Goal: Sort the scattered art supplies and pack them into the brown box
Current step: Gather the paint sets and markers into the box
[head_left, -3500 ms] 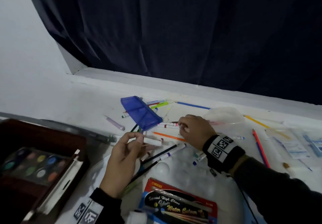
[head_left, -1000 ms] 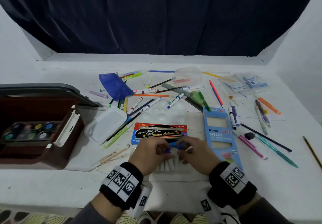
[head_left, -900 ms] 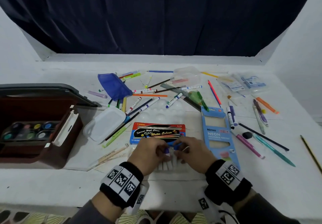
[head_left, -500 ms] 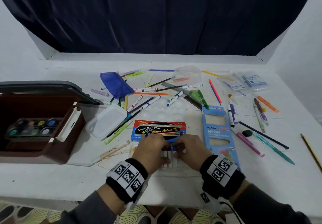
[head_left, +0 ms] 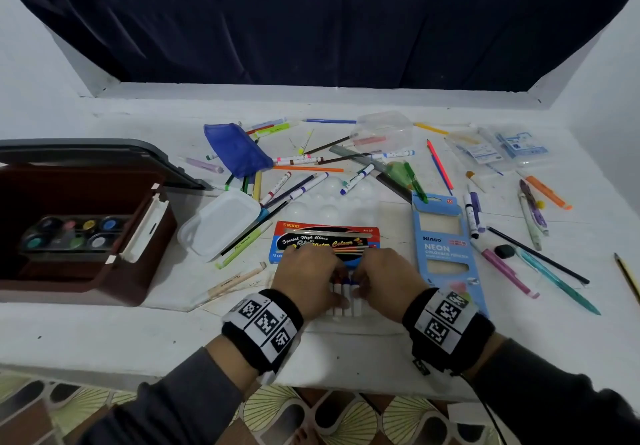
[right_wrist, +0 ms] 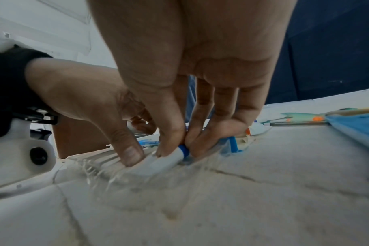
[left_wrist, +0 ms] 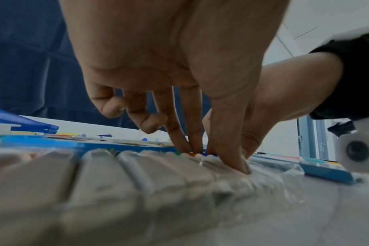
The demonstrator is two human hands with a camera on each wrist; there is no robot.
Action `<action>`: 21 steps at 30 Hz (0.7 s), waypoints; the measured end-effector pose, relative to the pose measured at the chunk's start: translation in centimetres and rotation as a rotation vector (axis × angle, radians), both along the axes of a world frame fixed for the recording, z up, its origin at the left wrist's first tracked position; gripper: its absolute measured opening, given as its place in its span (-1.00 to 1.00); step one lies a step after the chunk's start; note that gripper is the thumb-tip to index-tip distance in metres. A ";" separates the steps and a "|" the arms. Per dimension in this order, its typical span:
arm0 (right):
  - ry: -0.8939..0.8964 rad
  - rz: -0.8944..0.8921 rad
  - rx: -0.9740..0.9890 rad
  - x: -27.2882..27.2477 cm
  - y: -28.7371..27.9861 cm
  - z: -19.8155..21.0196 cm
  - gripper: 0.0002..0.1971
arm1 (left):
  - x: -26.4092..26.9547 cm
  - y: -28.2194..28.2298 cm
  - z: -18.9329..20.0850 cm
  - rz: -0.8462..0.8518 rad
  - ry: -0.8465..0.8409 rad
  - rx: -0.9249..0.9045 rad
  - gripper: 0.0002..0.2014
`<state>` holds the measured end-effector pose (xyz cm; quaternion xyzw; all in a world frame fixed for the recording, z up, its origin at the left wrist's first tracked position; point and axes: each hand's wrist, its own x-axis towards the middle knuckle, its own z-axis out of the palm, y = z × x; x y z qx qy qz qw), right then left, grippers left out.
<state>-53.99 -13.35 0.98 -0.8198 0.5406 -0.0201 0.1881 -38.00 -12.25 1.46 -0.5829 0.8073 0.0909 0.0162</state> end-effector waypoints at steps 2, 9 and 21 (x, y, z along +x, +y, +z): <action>0.002 0.000 0.018 0.0 -0.3 0.2 -0.82 | 0.0 0.1 -0.3 0.002 0.019 -0.029 -0.55; -0.311 -0.082 -0.079 -2.0 0.7 -0.5 -0.78 | 0.6 0.2 -1.1 0.015 0.193 -0.062 -0.60; -0.695 -0.487 -0.462 -10.8 -0.6 4.2 -0.92 | -5.4 -3.5 4.3 0.030 0.986 0.004 -0.82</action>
